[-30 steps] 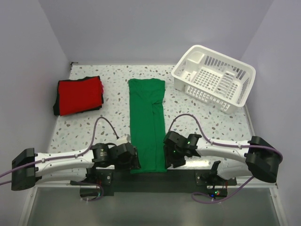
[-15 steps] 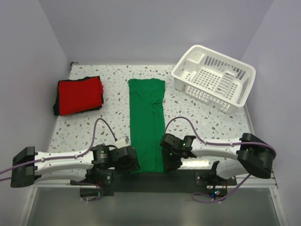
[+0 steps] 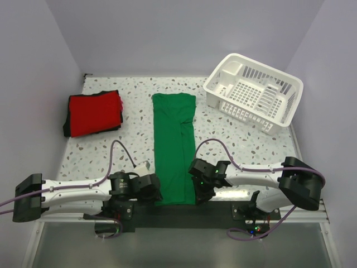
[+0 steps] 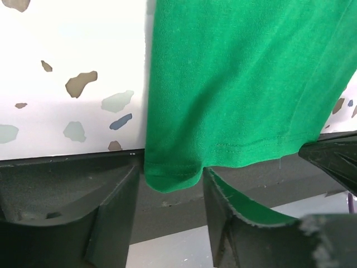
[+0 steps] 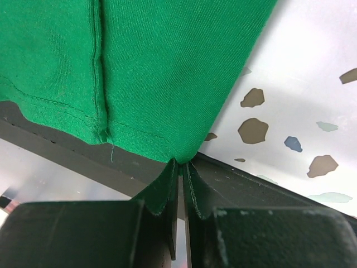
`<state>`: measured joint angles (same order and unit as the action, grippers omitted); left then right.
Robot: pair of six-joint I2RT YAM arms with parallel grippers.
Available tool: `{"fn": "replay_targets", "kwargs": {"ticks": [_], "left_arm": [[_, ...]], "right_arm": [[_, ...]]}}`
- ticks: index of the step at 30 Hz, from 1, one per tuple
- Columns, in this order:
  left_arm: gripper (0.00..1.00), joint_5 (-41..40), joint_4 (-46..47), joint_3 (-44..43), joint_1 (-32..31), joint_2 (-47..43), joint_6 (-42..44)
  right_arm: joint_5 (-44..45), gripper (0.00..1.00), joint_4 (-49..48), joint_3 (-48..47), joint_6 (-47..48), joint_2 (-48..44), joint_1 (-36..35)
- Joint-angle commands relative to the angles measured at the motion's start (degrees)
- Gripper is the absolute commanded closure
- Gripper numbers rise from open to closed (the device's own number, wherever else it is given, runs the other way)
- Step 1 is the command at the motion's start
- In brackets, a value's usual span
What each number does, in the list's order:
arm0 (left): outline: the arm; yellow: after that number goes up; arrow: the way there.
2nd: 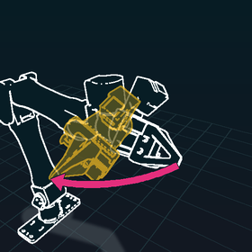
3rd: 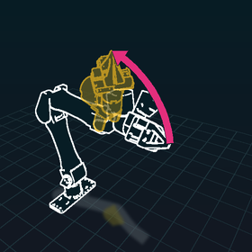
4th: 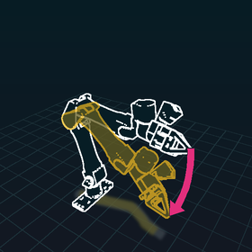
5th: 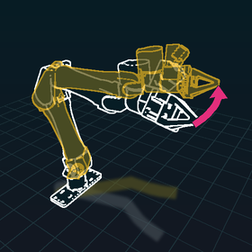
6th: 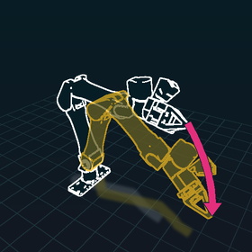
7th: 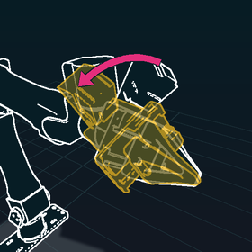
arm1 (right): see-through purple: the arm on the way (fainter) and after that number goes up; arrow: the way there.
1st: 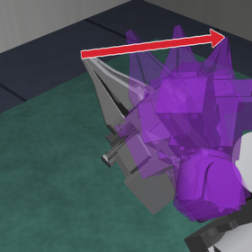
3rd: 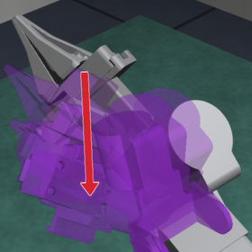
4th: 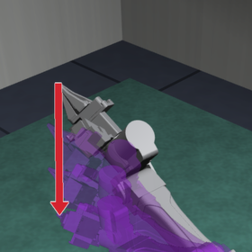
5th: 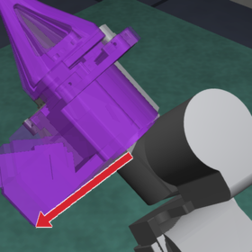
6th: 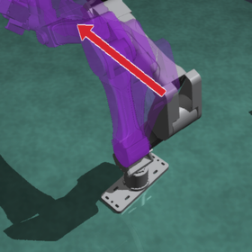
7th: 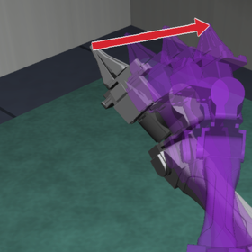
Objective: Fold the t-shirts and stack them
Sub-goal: Fold the tshirt
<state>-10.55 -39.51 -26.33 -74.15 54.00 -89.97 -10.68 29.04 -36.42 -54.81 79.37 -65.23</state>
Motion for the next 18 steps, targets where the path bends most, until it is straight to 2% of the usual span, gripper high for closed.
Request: {"fn": "replay_targets", "kwargs": {"ticks": [1, 3, 15, 18], "left_arm": [[0.48, -2.0, -1.0, 1.0, -0.5, -0.4, -1.9], [0.53, -1.9, -1.3, 1.1, -0.5, 0.1, -1.9], [0.57, -0.3, 1.6, 2.9, -0.5, 2.4, -0.5], [0.66, 0.3, 2.6, 3.8, -0.5, 2.7, -0.3]], "right_arm": [[1.4, 0.93, 1.1, -0.4, 0.8, 0.8, -0.4], [1.4, 0.93, 1.2, -0.6, 0.8, 0.9, -0.4], [1.4, 0.94, 1.3, -0.7, 0.7, 1.2, -0.3], [1.7, 0.94, 1.6, -0.6, 0.5, 1.0, -0.4]]}}
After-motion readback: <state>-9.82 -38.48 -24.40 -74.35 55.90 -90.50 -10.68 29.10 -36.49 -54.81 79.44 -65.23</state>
